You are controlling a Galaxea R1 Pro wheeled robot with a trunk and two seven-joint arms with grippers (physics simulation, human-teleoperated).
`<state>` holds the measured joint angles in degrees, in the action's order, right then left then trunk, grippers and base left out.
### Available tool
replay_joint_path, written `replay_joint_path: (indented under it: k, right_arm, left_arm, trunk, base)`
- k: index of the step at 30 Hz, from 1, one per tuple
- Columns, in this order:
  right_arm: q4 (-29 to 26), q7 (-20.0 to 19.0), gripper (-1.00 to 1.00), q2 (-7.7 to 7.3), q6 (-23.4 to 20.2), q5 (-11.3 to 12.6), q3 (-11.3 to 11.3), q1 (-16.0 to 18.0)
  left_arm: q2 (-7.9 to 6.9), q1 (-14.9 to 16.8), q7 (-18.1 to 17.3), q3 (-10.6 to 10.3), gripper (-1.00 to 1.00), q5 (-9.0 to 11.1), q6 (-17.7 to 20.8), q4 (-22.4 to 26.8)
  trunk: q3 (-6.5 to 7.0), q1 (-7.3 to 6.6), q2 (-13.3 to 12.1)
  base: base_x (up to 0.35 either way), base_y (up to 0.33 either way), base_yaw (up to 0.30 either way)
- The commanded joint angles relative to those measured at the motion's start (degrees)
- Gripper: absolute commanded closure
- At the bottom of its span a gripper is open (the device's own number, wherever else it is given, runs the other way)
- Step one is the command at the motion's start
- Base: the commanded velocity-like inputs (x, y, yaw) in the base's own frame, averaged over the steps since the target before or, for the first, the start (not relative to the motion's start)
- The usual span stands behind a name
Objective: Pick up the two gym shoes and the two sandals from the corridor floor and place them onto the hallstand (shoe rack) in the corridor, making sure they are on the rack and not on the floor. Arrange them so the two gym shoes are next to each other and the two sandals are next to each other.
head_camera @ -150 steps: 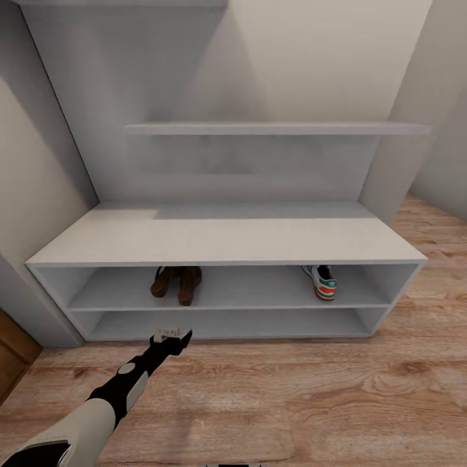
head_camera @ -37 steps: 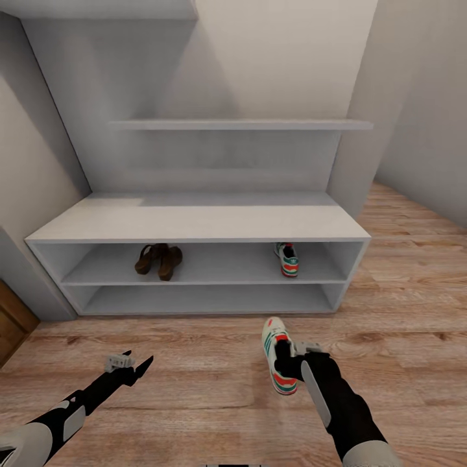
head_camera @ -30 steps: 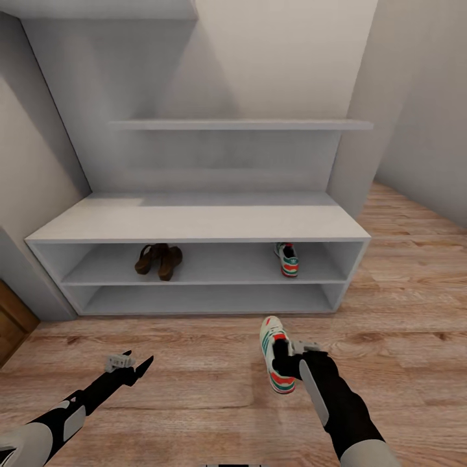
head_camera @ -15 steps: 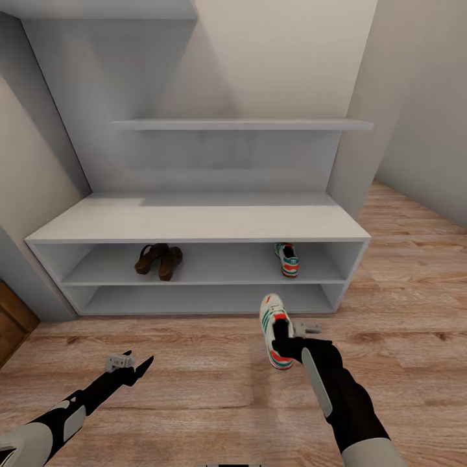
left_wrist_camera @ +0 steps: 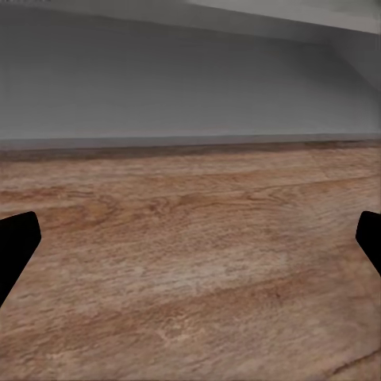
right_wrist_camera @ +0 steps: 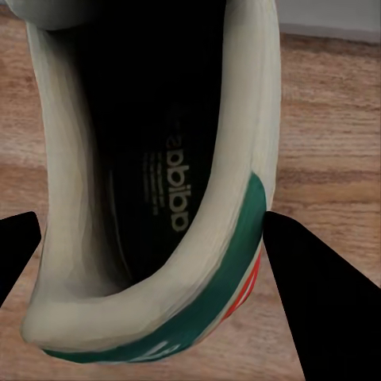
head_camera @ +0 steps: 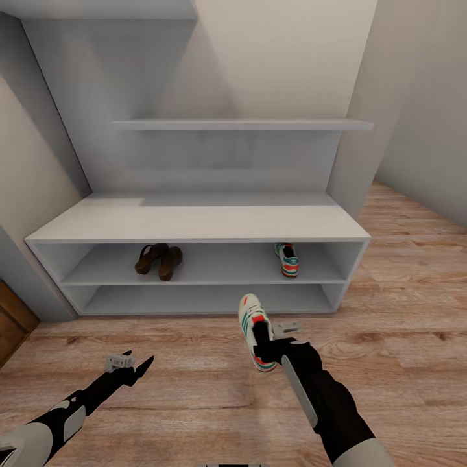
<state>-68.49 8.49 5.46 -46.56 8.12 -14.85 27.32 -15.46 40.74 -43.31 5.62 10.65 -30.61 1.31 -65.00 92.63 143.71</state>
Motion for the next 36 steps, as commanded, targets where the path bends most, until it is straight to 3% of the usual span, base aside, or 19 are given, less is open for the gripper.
replay_joint_path:
  k: [1, 5, 9, 15, 26, 32, 36]
  right_arm:
    - [-0.1, 0.6, 1.00, -0.01, -0.2, 0.6, -0.1, 0.0]
    - [-0.1, 0.6, 1.00, -0.01, -0.1, 0.5, 0.0, 0.0]
    - [-1.4, 0.7, 1.00, -0.31, 0.1, 0.6, 1.3, -0.6]
    - [-2.6, 0.7, 1.00, -0.29, 0.4, 0.6, 2.6, -0.7]
    - [-3.1, 0.8, 1.00, -0.27, 0.6, 0.4, 6.2, -0.7]
    - [-3.1, 0.9, 1.00, -0.17, 0.6, 0.3, 8.2, -0.7]
    - [-3.1, 0.9, 1.00, -0.12, 0.6, 0.3, 8.3, -0.7]
  left_arm:
    - [-0.01, 0.0, -0.4, 0.4, -1.00, 0.0, 0.0, -0.1]
    - [-0.01, 0.0, -0.6, 0.4, -1.00, -0.1, -0.1, -0.1]
    - [1.27, -1.3, -0.6, 0.4, -1.00, 0.3, -0.7, 0.0]
    - [1.64, -2.7, 0.9, 0.4, -1.00, 0.2, -0.4, 0.0]
    - [1.90, -2.9, 0.4, 0.3, -1.00, -0.1, -1.0, 0.0]
    - [2.50, -2.9, -1.5, -0.9, -1.00, -0.3, -1.4, 0.1]
    - [2.56, -2.9, -2.8, -2.3, -1.00, -0.3, -2.3, 0.1]
  trunk:
    - [-0.05, -0.01, 0.0]
    - [-0.05, -0.01, 0.0]
    - [-0.05, -0.01, 0.0]
    - [-0.05, -0.01, 0.0]
    - [-0.05, -0.01, 0.0]
    - [-0.05, -0.01, 0.0]
    - [-0.05, -0.01, 0.0]
  base:
    - [0.000, 0.000, 0.000]
    - [0.000, 0.000, 0.000]
    - [0.000, 0.000, 0.000]
    - [0.000, 0.000, 0.000]
    - [0.000, 0.000, 0.000]
    - [0.000, 0.000, 0.000]
    - [0.000, 0.000, 0.000]
